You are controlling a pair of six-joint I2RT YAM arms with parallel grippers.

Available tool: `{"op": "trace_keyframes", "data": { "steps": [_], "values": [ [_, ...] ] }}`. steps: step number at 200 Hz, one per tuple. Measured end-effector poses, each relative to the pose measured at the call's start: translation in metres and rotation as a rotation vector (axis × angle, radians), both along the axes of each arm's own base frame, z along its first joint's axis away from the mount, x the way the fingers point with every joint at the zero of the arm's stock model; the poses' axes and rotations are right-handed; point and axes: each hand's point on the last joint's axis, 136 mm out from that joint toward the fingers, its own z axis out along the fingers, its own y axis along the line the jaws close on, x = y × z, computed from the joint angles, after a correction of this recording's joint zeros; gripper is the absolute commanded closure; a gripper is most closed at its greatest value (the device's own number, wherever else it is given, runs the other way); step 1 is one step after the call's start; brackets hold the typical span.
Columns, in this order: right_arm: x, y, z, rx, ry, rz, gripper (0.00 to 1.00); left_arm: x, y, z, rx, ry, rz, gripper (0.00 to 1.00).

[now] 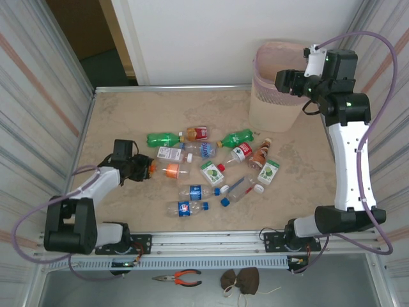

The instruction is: Put the plastic bottles in the bin

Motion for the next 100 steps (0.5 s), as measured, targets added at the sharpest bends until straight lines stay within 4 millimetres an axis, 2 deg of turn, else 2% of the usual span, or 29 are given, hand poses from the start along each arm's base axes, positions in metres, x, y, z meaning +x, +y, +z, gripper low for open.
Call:
{"op": "trace_keyframes", "data": {
  "steps": [22, 43, 65, 100],
  "values": [
    [-0.007, 0.005, 0.004, 0.005, -0.015, 0.017, 0.25, 0.001, 0.003, 0.023, 0.031, -0.092, -0.021, 0.80],
    [-0.016, 0.015, -0.001, 0.018, -0.012, 0.060, 0.25, 0.004, 0.004, 0.048, 0.066, -0.206, -0.064, 0.81],
    [-0.023, 0.032, -0.007, 0.042, -0.013, 0.134, 0.25, 0.010, 0.003, 0.078, 0.115, -0.339, -0.130, 0.82],
    [-0.037, 0.066, -0.017, 0.078, -0.025, 0.276, 0.24, 0.020, -0.007, 0.138, 0.183, -0.596, -0.264, 0.83]
  ]
}}
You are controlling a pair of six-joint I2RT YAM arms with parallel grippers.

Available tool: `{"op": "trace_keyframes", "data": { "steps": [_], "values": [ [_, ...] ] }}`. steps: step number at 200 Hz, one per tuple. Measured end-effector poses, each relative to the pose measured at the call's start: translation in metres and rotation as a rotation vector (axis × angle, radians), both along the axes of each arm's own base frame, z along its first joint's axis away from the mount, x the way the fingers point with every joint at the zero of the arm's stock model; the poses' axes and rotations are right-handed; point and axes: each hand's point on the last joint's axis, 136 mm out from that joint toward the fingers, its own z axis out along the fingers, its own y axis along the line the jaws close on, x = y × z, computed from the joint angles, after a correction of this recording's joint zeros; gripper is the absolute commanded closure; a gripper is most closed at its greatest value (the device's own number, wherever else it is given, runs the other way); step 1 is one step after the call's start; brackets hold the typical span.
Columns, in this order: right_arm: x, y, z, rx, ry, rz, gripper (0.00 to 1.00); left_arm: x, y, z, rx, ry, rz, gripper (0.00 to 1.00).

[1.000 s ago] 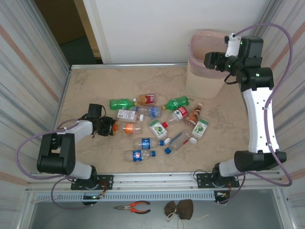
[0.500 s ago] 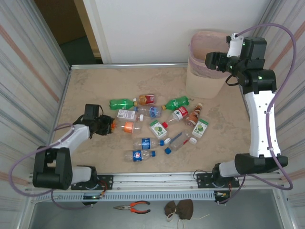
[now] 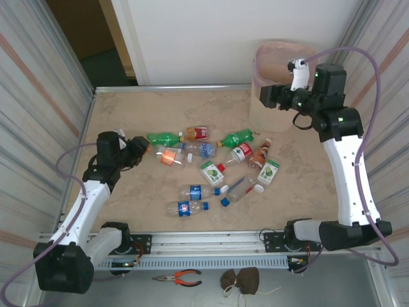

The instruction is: Put the plastic bottles in the bin

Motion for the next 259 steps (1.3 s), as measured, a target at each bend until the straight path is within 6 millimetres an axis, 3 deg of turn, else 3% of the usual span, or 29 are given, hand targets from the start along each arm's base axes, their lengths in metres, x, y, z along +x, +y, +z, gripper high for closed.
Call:
{"op": "trace_keyframes", "data": {
  "steps": [60, 83, 113, 140, 189, 259],
  "values": [
    [-0.035, 0.075, -0.008, 0.032, -0.045, 0.291, 0.23, 0.001, -0.046, 0.101, 0.129, -0.407, -0.349, 0.87],
    [-0.049, 0.100, -0.008, 0.047, -0.064, 0.391, 0.22, -0.017, -0.080, 0.143, 0.204, -0.592, -0.528, 0.86],
    [-0.072, 0.132, -0.006, 0.061, -0.103, 0.526, 0.20, -0.048, -0.117, 0.177, 0.274, -0.797, -0.720, 0.87],
    [-0.093, 0.155, -0.004, 0.086, -0.129, 0.640, 0.15, -0.064, -0.137, 0.192, 0.300, -0.907, -0.839, 0.89],
    [-0.125, 0.187, -0.004, 0.095, -0.176, 0.799, 0.09, -0.077, -0.156, 0.201, 0.301, -0.997, -0.956, 0.88],
    [-0.129, 0.217, -0.028, 0.061, -0.160, 0.881, 0.10, -0.089, -0.162, 0.214, 0.272, -1.070, -1.010, 0.88]
  ]
}}
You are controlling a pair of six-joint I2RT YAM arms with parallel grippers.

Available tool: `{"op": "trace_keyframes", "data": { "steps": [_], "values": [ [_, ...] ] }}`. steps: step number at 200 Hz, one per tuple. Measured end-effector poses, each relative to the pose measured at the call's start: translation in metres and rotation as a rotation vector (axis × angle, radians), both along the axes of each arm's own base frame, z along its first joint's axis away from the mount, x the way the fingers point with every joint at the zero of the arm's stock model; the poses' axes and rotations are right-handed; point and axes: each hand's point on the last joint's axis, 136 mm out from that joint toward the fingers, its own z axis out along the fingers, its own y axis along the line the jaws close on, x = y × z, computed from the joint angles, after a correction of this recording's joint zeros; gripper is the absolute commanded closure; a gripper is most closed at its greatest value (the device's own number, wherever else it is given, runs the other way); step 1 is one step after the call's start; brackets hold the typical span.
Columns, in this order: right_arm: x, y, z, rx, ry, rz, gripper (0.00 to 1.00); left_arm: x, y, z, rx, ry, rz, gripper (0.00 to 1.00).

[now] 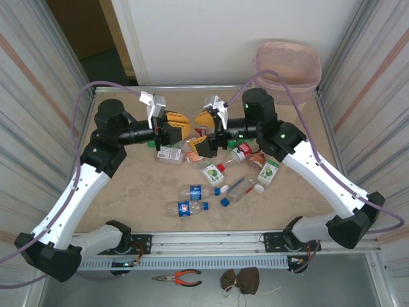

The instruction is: Put the plastic bottles in the bin

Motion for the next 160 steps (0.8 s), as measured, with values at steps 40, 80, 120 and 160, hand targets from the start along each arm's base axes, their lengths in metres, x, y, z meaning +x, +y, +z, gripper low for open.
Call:
{"op": "trace_keyframes", "data": {
  "steps": [40, 80, 120, 160],
  "values": [
    [-0.003, 0.012, -0.013, -0.024, -0.005, 0.045, 0.18, 0.000, -0.001, 0.003, -0.007, -0.014, -0.011, 0.88],
    [-0.005, 0.021, -0.026, -0.049, -0.002, 0.079, 0.26, -0.001, -0.003, 0.004, -0.009, -0.018, -0.021, 0.88],
    [-0.005, 0.022, -0.027, -0.051, -0.002, 0.083, 0.35, -0.001, -0.003, 0.004, -0.009, -0.019, -0.021, 0.85],
    [-0.005, 0.022, -0.027, -0.051, -0.002, 0.083, 0.41, -0.001, -0.003, 0.004, -0.009, -0.019, -0.019, 0.72]
  ]
}}
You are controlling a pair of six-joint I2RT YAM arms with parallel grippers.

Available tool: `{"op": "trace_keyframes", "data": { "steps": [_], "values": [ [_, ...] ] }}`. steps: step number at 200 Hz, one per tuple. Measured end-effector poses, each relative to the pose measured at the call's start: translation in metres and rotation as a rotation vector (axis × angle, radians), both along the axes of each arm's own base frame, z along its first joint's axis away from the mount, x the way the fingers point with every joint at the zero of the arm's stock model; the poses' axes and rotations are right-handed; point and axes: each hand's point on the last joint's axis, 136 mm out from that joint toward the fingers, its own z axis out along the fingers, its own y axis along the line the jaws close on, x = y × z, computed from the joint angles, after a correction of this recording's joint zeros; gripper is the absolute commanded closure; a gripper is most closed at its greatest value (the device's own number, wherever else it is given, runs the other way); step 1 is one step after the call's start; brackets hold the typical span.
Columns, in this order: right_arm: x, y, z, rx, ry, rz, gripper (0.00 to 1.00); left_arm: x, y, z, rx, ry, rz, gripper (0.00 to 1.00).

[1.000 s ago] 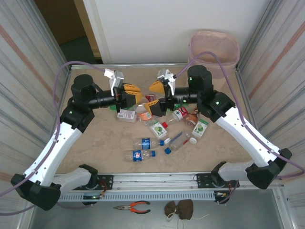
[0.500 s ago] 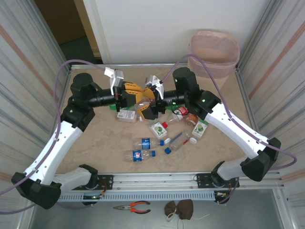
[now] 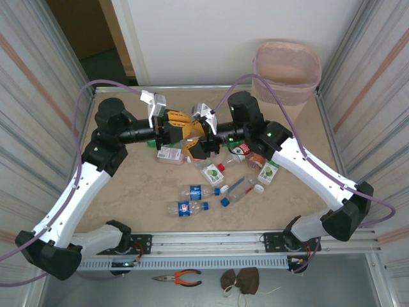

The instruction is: Put the plastic bottles in the bin

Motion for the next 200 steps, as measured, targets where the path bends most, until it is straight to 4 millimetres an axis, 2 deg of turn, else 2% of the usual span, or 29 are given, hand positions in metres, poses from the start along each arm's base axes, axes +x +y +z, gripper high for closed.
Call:
{"op": "trace_keyframes", "data": {
  "steps": [33, 50, 77, 118, 140, 163, 200],
  "values": [
    [0.001, 0.000, 0.000, -0.002, 0.000, -0.006, 0.42, 0.002, 0.001, 0.000, 0.000, -0.004, 0.016, 0.46],
    [0.003, -0.001, -0.001, -0.005, -0.002, -0.020, 0.42, 0.005, 0.002, 0.001, -0.002, -0.002, 0.039, 0.37],
    [0.013, -0.005, 0.003, -0.004, 0.003, -0.058, 0.43, 0.005, 0.007, 0.005, -0.008, -0.016, 0.079, 0.31],
    [0.049, -0.028, 0.009, 0.004, 0.012, -0.185, 0.44, 0.001, 0.015, 0.007, -0.017, -0.034, 0.124, 0.30],
    [0.074, -0.048, 0.009, -0.001, 0.022, -0.276, 0.44, 0.001, 0.017, 0.003, -0.015, -0.031, 0.139, 0.30],
    [0.104, -0.077, 0.017, 0.008, 0.033, -0.399, 0.44, 0.003, 0.018, -0.001, -0.011, -0.023, 0.152, 0.30],
    [0.156, -0.147, 0.041, 0.041, 0.041, -0.664, 0.45, 0.004, 0.019, -0.004, -0.007, -0.017, 0.166, 0.32]
  ]
}}
